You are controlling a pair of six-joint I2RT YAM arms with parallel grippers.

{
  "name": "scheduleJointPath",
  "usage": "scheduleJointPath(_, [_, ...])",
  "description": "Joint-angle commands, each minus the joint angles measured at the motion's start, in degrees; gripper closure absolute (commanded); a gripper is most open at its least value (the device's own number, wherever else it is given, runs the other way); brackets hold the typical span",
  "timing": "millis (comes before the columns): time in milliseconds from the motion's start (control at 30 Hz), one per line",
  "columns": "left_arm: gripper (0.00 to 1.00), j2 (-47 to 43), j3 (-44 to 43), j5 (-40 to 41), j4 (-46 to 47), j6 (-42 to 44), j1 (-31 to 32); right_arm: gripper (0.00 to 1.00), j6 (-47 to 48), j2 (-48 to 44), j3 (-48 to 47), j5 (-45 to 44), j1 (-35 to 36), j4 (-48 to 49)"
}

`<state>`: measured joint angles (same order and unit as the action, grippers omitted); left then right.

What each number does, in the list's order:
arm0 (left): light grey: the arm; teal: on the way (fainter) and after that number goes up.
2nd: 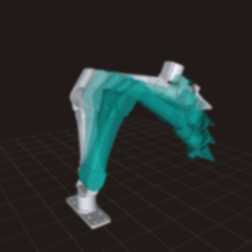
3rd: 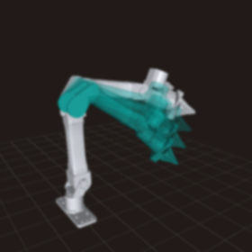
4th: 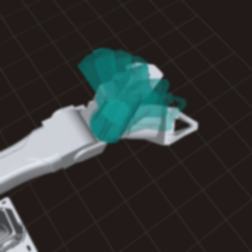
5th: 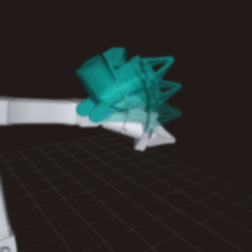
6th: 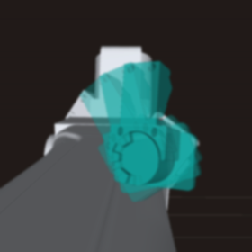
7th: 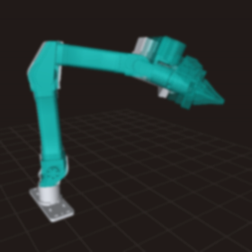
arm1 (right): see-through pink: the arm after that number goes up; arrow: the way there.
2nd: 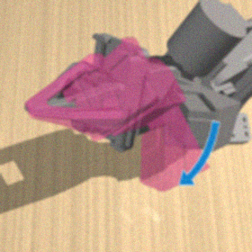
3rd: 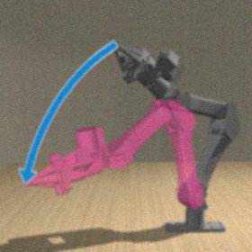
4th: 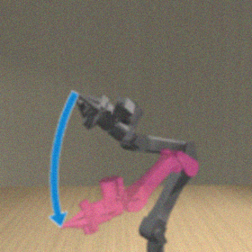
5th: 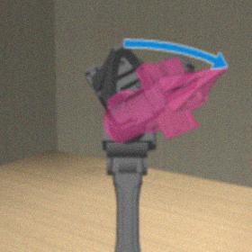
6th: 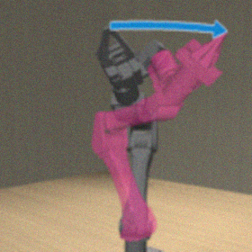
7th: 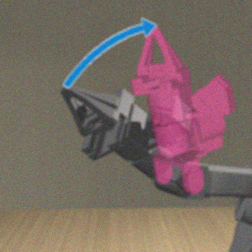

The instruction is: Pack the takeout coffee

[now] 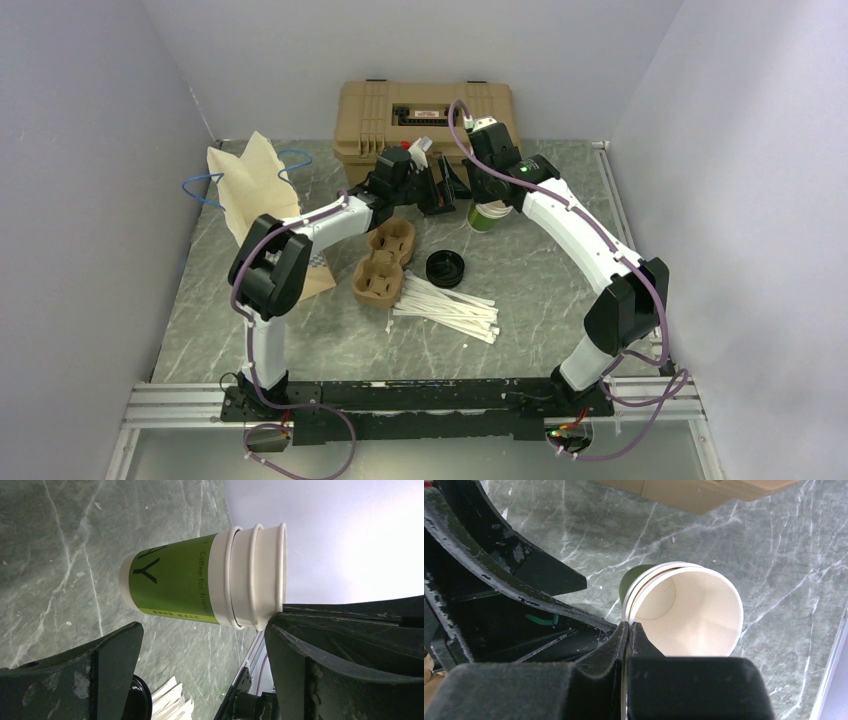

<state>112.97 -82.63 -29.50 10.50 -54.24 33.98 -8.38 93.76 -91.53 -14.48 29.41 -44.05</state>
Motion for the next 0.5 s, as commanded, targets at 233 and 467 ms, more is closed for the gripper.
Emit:
scheduleJointPath(233, [0.03, 1.49, -2.60, -1.46, 2.97, -0.61, -0.05, 1.00, 0.38, -1.36, 0.07, -0.29, 0.03, 2.67])
scheduleJointPath(467, [0.03, 2.14, -2.87, -1.68, 3.63, -1.12, -0.05, 1.00, 0.21, -1.47, 0.29, 0.27, 0.03, 2.91])
